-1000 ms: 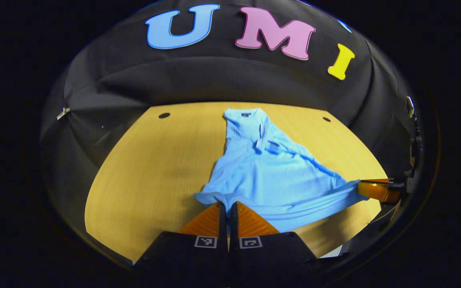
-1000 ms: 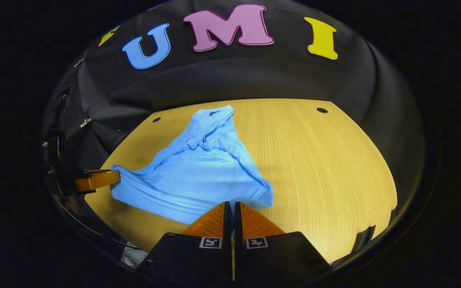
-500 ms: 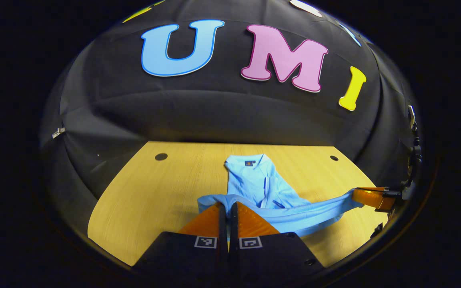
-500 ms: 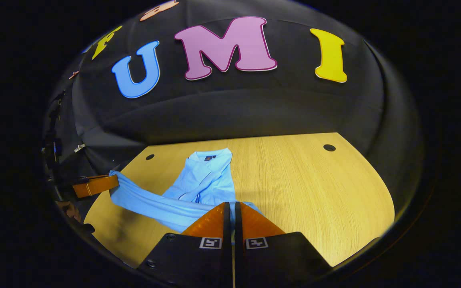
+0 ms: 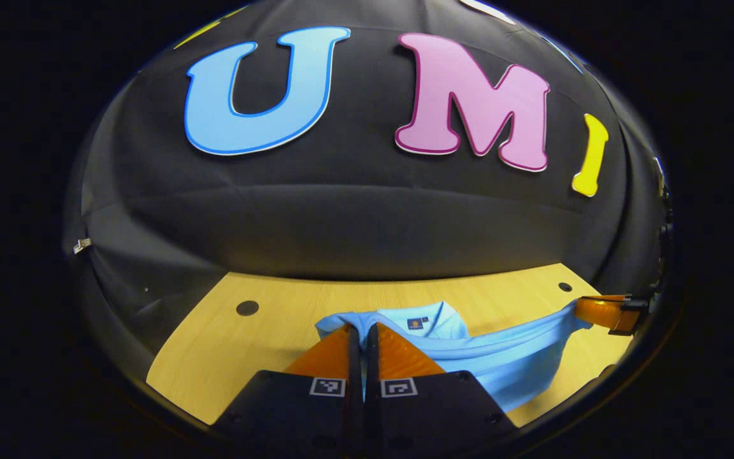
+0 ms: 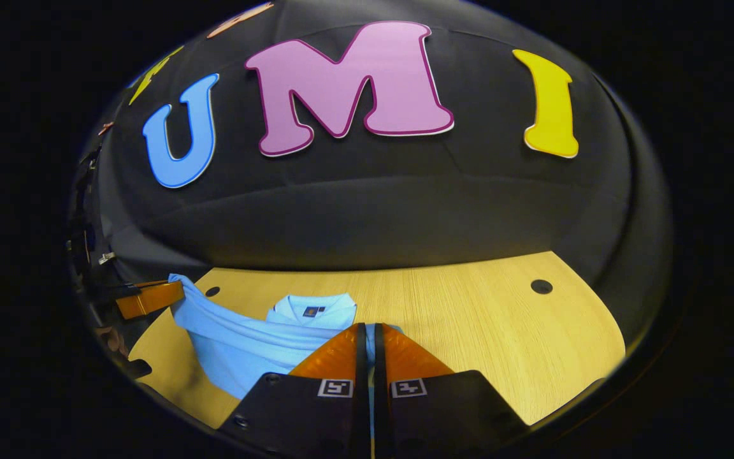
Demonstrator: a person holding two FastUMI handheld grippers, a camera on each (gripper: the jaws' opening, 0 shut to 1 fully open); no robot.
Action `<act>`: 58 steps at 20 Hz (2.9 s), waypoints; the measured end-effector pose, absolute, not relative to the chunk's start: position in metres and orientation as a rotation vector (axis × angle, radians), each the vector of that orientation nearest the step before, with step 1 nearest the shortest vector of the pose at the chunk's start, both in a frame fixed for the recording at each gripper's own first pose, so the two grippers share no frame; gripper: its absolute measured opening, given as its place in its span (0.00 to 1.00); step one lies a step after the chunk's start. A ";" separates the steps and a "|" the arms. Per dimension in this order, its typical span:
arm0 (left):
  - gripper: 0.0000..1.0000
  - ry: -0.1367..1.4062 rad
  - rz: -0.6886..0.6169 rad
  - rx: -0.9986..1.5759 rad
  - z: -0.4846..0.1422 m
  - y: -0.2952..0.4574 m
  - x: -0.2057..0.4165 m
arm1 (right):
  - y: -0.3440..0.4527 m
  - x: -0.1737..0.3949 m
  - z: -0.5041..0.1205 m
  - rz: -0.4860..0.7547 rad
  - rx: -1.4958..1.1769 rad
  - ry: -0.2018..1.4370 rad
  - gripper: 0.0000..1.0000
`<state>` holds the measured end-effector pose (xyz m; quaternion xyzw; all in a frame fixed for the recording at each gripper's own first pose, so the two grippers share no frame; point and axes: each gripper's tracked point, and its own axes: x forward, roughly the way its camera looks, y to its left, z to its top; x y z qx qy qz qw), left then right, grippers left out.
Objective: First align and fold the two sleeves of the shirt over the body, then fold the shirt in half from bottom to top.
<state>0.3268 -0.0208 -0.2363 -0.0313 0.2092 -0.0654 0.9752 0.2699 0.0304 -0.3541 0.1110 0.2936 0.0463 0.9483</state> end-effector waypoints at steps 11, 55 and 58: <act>0.06 0.457 -0.085 -0.032 -0.296 -0.014 0.455 | 0.038 0.389 -0.429 0.056 0.209 0.624 0.07; 0.98 0.552 -0.056 -0.083 -0.324 -0.021 0.444 | 0.048 0.378 -0.484 0.064 0.217 0.741 0.98; 0.98 0.448 -0.060 -0.087 -0.279 -0.017 0.418 | 0.036 0.367 -0.429 0.061 0.220 0.653 0.98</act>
